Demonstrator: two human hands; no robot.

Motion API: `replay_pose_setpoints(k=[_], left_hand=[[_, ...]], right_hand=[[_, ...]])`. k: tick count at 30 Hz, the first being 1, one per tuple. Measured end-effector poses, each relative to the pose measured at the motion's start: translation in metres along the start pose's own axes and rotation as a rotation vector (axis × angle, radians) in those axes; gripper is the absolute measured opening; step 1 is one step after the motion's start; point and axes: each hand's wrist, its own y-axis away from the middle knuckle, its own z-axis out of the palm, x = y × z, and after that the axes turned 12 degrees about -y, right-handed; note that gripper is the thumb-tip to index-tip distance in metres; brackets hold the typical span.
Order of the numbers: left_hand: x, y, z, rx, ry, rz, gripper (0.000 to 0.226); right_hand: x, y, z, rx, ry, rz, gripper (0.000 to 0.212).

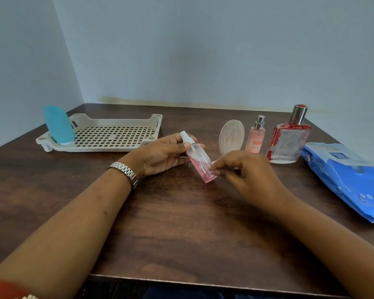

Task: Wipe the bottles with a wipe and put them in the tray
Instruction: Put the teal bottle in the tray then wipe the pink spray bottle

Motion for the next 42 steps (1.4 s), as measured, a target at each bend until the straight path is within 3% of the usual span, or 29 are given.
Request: replay_pose_setpoints(k=[5,11,15,22,27,32,34,39,42], left_hand=[[0.0,0.0,0.001,0.001,-0.004,0.0,0.023],[0.001,0.001,0.004,0.038,-0.025,-0.002,0.019],[0.001,0.0,0.004,0.065,-0.032,-0.008,0.022],[0.003,0.0,0.009,0.126,-0.137,-0.014,0.016],[0.001,-0.002,0.015,0.194,-0.293,0.025,0.013],[0.002,-0.001,0.017,0.227,-0.381,0.04,0.026],[0.002,-0.002,0.017,0.234,-0.417,0.032,0.023],[0.002,-0.003,0.017,0.237,-0.445,0.054,0.014],[0.003,-0.002,0.017,0.232,-0.441,0.057,0.015]], right_hand=[[-0.001,-0.012,0.005,0.085,-0.053,0.053,0.022],[-0.009,0.0,0.005,0.017,-0.061,0.024,0.024],[-0.006,-0.01,0.003,0.102,-0.09,0.093,0.028],[-0.01,0.001,0.0,-0.005,0.011,0.016,0.015],[-0.005,-0.008,0.004,0.111,0.052,-0.066,0.017],[-0.014,0.002,0.008,-0.126,0.34,-0.256,0.028],[-0.011,0.006,0.003,-0.134,0.397,-0.272,0.031],[-0.01,-0.006,0.003,-0.027,0.262,-0.199,0.024],[-0.013,-0.003,0.007,-0.087,0.341,-0.242,0.031]])
